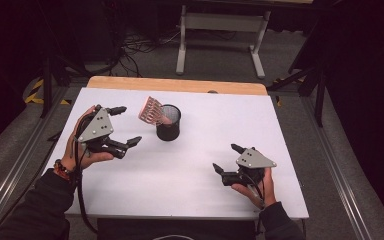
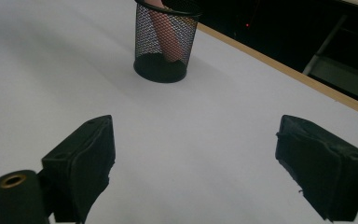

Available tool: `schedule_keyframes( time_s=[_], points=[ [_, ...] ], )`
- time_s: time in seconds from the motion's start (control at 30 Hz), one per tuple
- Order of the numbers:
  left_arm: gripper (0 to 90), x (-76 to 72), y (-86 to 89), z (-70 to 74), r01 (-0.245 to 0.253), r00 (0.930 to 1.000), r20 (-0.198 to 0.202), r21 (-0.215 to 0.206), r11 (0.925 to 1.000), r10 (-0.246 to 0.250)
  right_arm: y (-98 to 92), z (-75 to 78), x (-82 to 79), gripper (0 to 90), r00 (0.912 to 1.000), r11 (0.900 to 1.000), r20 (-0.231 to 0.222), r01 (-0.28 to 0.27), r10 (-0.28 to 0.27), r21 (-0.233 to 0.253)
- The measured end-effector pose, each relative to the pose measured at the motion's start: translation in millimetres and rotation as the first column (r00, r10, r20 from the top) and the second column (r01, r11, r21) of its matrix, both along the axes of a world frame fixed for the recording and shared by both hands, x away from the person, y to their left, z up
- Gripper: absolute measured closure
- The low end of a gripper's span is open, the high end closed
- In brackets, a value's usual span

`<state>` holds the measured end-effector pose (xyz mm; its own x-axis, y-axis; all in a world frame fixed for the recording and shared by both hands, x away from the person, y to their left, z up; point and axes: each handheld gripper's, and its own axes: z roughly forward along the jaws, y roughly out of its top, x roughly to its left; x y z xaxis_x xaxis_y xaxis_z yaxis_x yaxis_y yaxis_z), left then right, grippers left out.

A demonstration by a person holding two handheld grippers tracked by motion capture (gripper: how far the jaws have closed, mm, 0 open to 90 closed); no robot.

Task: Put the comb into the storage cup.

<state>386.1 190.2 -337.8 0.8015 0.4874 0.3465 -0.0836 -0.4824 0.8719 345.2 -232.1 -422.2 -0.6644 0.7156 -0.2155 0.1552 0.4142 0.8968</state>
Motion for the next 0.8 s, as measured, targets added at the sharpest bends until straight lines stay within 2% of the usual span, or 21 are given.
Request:
schedule_keyframes(
  time_s=[0.17,0.27,0.37,0.53,0.8],
  points=[
    [7.3,-4.2,0.3,-6.2,0.0,1.0,0.001,-0.004,1.0,0.0,-0.1,0.6,-0.8,9.5,1.0,1.0,0.009,0.004,-0.004,0.004],
    [7.3,-5.5,0.8,-10.5,-0.003,1.0,0.003,0.009,1.0,0.003,0.0,0.5,-1.0,7.8,0.9999,1.0,0.011,0.005,-0.005,0.006],
    [7.6,-7.0,1.3,-16.0,-0.02,0.9995,0.025,0.036,0.9992,0.019,0.1,0.6,-1.0,7.8,0.9999,1.0,0.015,0.004,-0.004,0.004],
    [7.6,-7.4,4.5,-24.0,-0.013,0.9999,0.004,0.034,0.9994,0.012,-0.1,0.5,-1.0,6.6,0.9997,1.0,0.022,0.006,-0.006,0.005],
    [8.2,-9.1,9.6,-37.3,-0.019,0.9998,0.005,0.04,0.999,0.019,-0.4,1.3,-1.5,5.6,0.9994,1.0,0.032,0.012,-0.012,0.0]
  ],
)
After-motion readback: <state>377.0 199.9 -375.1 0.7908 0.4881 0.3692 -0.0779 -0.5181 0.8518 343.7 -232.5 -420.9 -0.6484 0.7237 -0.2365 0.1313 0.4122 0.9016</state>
